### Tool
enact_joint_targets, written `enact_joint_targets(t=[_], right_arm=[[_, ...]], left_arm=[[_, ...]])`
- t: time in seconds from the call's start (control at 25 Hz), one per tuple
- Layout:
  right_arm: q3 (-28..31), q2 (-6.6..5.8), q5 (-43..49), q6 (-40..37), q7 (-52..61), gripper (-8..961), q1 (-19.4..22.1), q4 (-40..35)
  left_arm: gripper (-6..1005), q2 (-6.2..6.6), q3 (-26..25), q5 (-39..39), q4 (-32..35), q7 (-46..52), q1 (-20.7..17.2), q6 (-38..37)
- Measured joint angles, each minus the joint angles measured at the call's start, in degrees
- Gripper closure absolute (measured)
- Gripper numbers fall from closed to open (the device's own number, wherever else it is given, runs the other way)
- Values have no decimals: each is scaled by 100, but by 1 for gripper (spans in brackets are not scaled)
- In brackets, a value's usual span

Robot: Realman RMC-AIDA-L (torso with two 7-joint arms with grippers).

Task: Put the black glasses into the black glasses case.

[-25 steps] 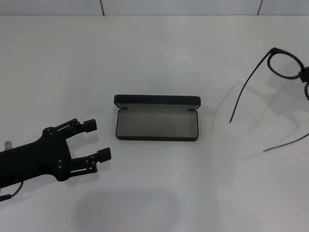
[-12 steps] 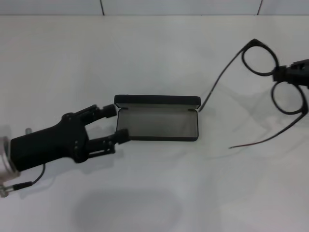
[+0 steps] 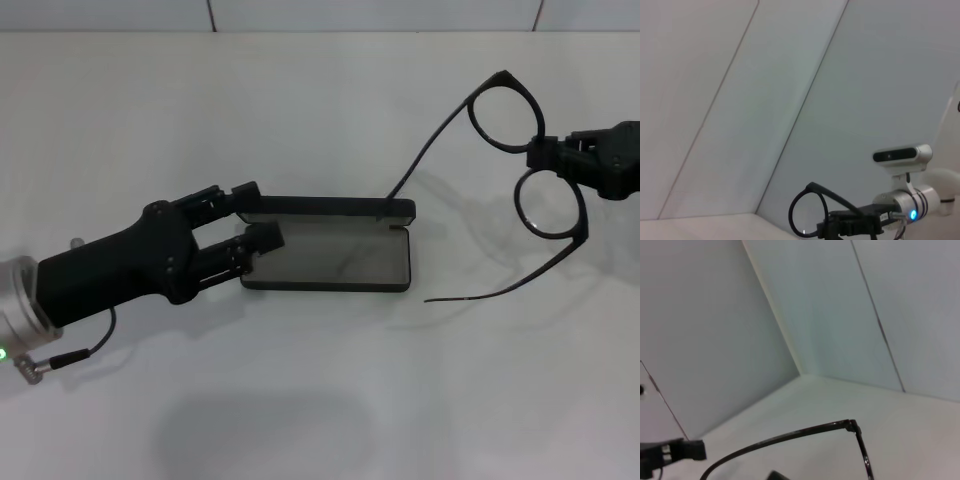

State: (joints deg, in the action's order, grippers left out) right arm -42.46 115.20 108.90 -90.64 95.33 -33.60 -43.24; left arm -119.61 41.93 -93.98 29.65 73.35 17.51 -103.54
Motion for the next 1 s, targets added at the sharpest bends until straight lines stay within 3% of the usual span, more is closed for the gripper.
enact_joint_targets(t=[0.12,0.32,0.56,0.84,1.0], right_arm=[[-28,7,-170,4,-288,886,-2,207],[-89,16,-190,12,-602,886,-31,342],[-369,12,-174,-21,-806,886,-57,370],[-738,-18,-137,-343,-1147,886,-99,200],[-743,-25,-133,-596,-1307,886,-144,143]], left_arm=[[206,5,42,-22,-74,-37,120,-21],[426,29,452,-3,-192,-62,547,-286],[705,18,510,46,-244,-209,945,-327],[903,174,1130,4,-195,-346,1478,-770],[973,198,1260,3,-184,-348,1624,-934]])
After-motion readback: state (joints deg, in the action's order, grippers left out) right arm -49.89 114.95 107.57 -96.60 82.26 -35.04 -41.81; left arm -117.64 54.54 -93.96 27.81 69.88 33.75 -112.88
